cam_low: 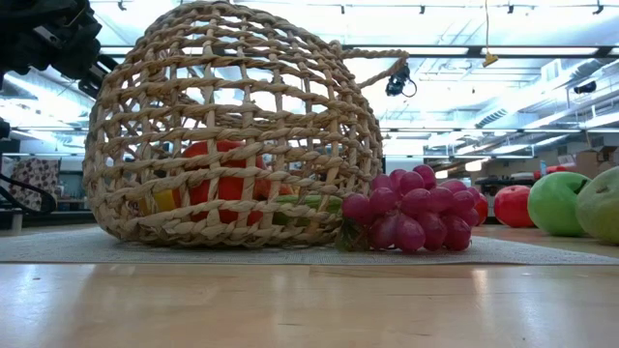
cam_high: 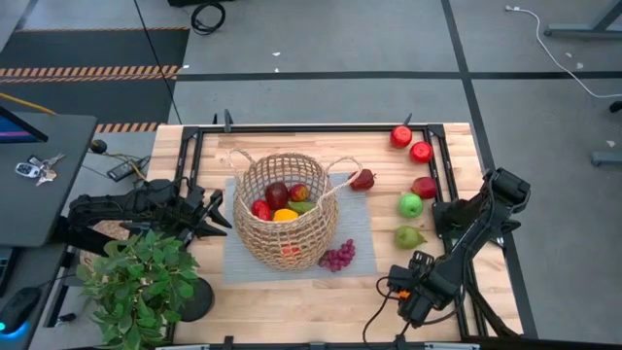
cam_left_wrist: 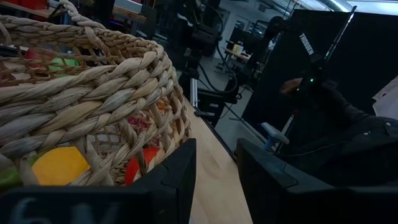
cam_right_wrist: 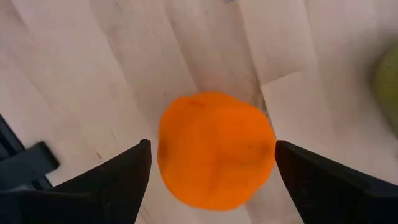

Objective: Build produce basket
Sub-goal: Put the orange into the brown basket

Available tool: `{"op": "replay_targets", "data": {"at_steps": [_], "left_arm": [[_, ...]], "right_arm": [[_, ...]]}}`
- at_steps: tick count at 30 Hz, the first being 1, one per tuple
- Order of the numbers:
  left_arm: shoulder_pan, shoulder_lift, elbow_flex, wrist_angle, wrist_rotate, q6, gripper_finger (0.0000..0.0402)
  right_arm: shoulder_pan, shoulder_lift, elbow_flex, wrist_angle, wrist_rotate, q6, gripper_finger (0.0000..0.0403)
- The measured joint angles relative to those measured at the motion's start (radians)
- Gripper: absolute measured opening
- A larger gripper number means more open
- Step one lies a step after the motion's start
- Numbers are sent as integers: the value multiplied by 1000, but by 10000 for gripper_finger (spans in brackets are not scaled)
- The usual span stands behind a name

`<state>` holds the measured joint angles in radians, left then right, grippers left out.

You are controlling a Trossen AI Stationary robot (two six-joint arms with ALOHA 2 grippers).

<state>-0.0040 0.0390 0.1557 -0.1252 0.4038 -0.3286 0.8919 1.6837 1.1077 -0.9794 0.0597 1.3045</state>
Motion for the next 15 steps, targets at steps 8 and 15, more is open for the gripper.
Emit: {"op": "replay_targets", "data": {"at_steps": [8,15], "left_arm": [[0,0,0,0,0,0,121],[0,0,0,0,0,0,121]], "right_arm": [[3,0,-45,45,0,-22,346],[3,-4,-96,113,10,-12,346]]}}
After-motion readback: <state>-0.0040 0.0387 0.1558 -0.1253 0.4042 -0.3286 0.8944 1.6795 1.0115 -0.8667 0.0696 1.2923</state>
